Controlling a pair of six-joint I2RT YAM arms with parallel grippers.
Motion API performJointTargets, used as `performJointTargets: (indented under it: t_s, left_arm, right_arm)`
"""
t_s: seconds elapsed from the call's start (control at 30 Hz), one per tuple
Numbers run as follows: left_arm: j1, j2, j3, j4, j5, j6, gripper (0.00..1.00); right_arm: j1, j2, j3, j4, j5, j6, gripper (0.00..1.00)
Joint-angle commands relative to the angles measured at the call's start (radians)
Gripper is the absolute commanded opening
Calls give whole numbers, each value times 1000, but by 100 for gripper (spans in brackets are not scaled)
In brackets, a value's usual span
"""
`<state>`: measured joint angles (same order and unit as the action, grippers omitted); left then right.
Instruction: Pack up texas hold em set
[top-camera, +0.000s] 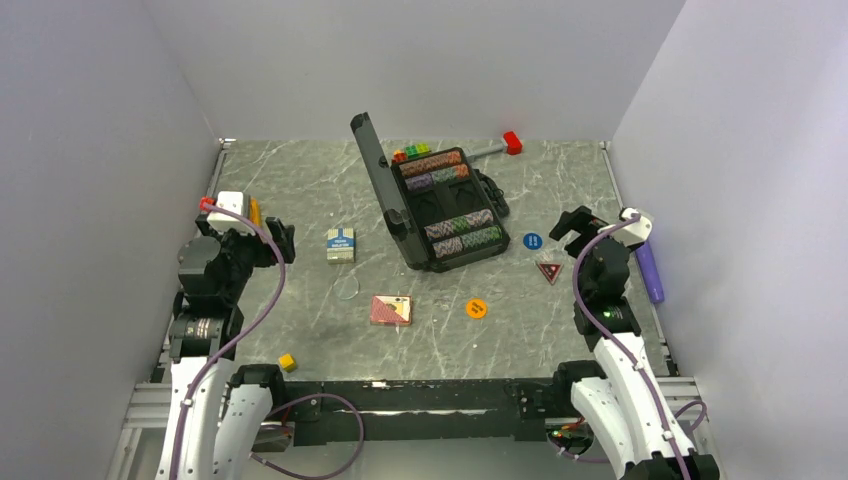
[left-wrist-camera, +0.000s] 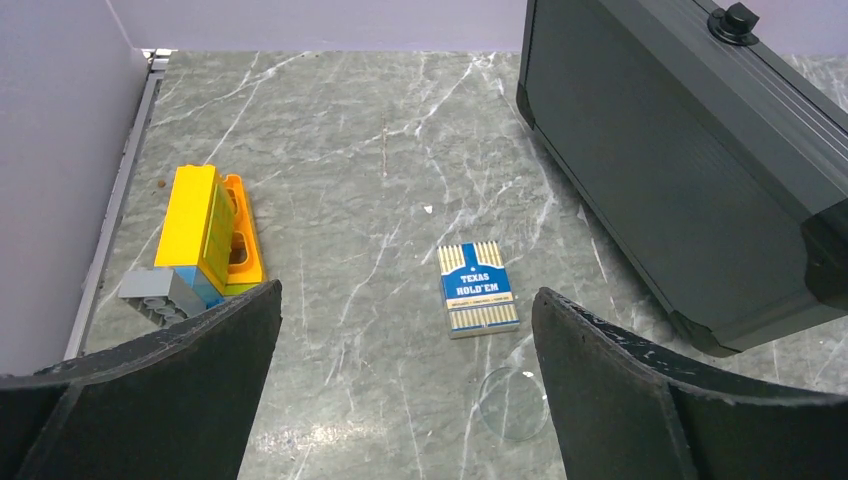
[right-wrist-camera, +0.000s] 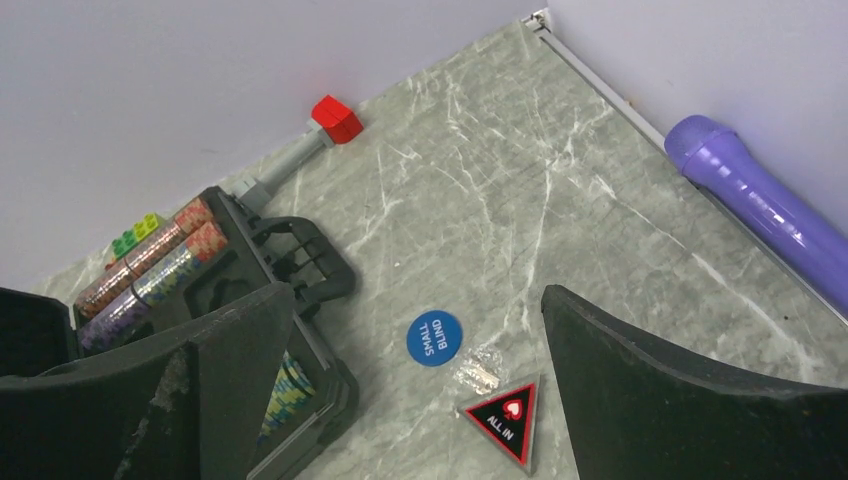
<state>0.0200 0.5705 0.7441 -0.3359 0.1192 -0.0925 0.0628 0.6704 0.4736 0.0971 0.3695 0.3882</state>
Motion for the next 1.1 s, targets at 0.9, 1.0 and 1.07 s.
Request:
performJointTargets:
  t_s: [0.9,1.0,1.07]
  left_arm:
    - [2,231,119,120,13,-3,99]
    - [2,232,117,111,6,17,99]
    - [3,236,120,102,4,27,99]
  right_arm:
    - [-124,534,466,-456,-234,-101,70]
    - [-184,630,517,-479,-305,-133,65]
    - [-197,714,547,-482,-360,-171,63]
